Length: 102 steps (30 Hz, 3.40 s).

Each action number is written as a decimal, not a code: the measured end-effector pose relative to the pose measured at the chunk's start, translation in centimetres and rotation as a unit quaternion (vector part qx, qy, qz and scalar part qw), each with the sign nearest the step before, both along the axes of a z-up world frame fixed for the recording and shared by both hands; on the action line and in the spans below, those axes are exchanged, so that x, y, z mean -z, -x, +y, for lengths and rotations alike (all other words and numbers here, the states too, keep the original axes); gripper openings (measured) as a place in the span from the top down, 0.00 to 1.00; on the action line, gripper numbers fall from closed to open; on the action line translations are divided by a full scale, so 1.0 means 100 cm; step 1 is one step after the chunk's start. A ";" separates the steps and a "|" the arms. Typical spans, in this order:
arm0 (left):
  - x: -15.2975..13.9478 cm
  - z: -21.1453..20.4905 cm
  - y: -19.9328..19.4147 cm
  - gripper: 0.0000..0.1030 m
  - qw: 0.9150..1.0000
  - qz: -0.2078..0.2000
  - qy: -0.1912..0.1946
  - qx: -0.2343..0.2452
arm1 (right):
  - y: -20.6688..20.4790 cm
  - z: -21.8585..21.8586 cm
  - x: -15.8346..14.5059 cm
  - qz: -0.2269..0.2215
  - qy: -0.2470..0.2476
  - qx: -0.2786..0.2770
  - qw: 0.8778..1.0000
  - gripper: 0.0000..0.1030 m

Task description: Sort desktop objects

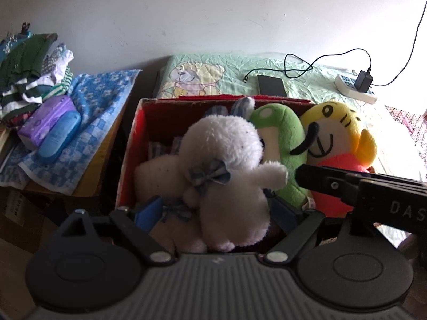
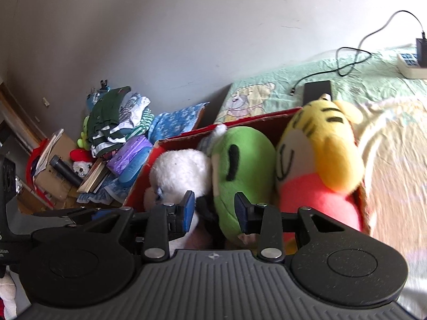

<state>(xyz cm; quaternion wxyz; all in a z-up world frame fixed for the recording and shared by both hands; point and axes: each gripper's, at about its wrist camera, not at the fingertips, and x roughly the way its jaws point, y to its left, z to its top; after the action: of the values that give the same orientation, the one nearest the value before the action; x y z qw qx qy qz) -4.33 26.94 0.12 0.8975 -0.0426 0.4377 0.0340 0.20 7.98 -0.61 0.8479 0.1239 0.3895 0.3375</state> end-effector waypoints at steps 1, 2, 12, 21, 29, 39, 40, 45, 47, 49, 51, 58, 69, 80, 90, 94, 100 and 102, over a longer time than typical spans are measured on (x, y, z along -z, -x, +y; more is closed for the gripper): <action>-0.001 -0.002 0.001 0.11 1.000 -0.002 -0.009 -0.003 | 0.002 -0.001 -0.001 -0.001 0.000 0.003 1.000 0.64; -0.001 -0.004 0.002 0.10 1.000 -0.004 -0.017 -0.006 | 0.003 -0.002 -0.002 -0.002 0.000 0.007 1.000 0.64; -0.004 -0.012 0.006 0.10 0.998 0.008 -0.057 -0.016 | 0.015 -0.018 -0.002 0.005 -0.021 0.040 0.999 0.64; -0.004 -0.015 0.012 0.10 0.997 0.015 -0.071 -0.028 | 0.028 -0.025 0.000 0.004 -0.024 0.055 0.998 0.64; -0.007 -0.018 0.017 0.10 0.996 0.018 -0.076 -0.049 | 0.026 -0.030 -0.001 0.005 -0.029 0.046 0.999 0.64; -0.020 -0.022 0.021 0.08 0.992 0.009 -0.075 -0.099 | 0.022 -0.042 -0.006 0.010 -0.047 0.016 0.999 0.64; -0.021 -0.022 0.021 0.08 0.992 0.011 -0.070 -0.102 | 0.021 -0.044 -0.006 0.012 -0.051 0.013 0.999 0.64; -0.024 -0.029 0.020 0.08 0.991 0.016 -0.057 -0.122 | 0.017 -0.053 -0.012 0.011 -0.057 -0.004 0.998 0.64; -0.027 -0.035 0.020 0.08 0.990 0.013 -0.057 -0.127 | 0.016 -0.059 -0.015 0.011 -0.062 -0.008 0.998 0.64; -0.031 -0.041 0.020 0.08 0.990 0.007 -0.056 -0.129 | 0.014 -0.065 -0.017 0.010 -0.066 -0.011 0.998 0.64; -0.035 -0.049 0.019 0.07 0.990 0.001 -0.057 -0.130 | 0.012 -0.072 -0.020 0.007 -0.068 -0.010 0.998 0.64; -0.042 -0.083 0.008 0.07 0.991 -0.010 -0.059 -0.118 | 0.005 -0.100 -0.026 -0.005 -0.063 0.006 0.998 0.64; -0.037 -0.145 -0.011 0.07 0.995 -0.006 -0.058 -0.077 | -0.010 -0.145 -0.018 0.006 -0.003 0.060 0.998 0.64; -0.020 -0.214 -0.018 0.07 0.998 -0.002 -0.068 -0.015 | -0.021 -0.191 -0.001 0.033 0.076 0.142 0.986 0.64; -0.006 -0.260 -0.019 0.08 0.996 0.006 -0.080 0.039 | -0.019 -0.214 0.009 0.030 0.134 0.184 0.973 0.64; 0.005 -0.270 -0.022 0.08 0.995 0.025 -0.078 0.054 | -0.019 -0.220 0.014 0.034 0.148 0.196 0.969 0.64; 0.029 -0.274 -0.021 0.20 0.993 0.076 -0.054 0.073 | -0.014 -0.218 0.024 0.038 0.165 0.197 0.966 0.63; 0.035 -0.272 -0.018 0.20 0.992 0.086 -0.050 0.075 | -0.012 -0.214 0.027 0.041 0.168 0.196 0.965 0.63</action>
<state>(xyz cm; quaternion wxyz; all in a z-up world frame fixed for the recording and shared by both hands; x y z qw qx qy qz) -2.53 -0.23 -3.35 0.8576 0.0380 0.5128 -0.0080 1.45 -13.42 -3.27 0.8894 0.0669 0.4433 0.0891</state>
